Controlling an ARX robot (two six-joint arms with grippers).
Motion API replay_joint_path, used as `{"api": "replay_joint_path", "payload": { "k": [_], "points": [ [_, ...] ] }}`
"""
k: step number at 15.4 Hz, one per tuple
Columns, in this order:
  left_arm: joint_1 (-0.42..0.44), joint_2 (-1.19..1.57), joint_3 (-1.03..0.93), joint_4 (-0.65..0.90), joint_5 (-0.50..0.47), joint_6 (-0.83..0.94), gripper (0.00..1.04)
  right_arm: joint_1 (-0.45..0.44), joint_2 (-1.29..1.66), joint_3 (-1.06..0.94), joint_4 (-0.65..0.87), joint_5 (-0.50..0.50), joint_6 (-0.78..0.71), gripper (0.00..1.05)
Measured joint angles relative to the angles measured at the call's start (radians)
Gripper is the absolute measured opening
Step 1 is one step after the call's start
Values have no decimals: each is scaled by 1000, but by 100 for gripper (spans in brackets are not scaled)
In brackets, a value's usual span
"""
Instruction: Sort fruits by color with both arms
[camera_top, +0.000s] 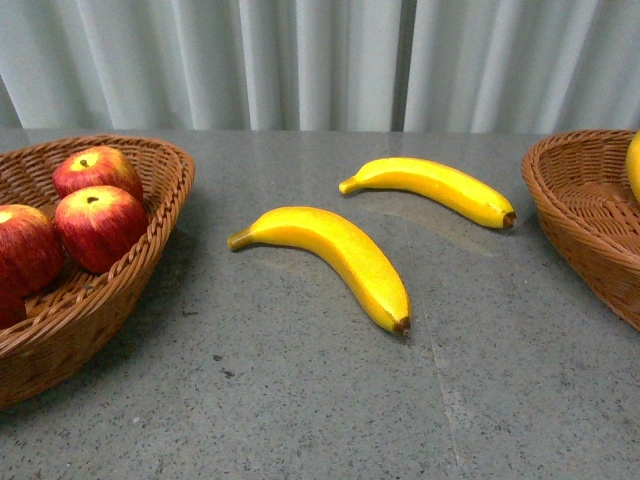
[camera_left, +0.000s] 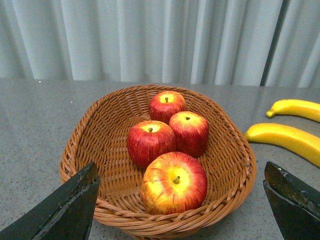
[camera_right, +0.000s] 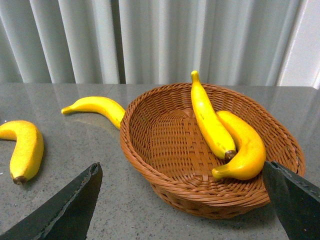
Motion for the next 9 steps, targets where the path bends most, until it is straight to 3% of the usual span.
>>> {"api": "replay_joint_path", "payload": {
  "k": [5, 6, 7, 9],
  "points": [
    [0, 0, 0, 0, 0, 0, 98, 8, 3, 1, -6, 21, 9, 98],
    [0, 0, 0, 0, -2, 0, 98, 72, 75, 12, 14, 191, 84, 98],
    [0, 0, 0, 0, 2, 0, 98, 63, 171, 41, 80, 241, 135, 98],
    [0, 0, 0, 0, 0, 0, 98, 17, 398, 175, 291, 209, 167, 98]
  ]
}}
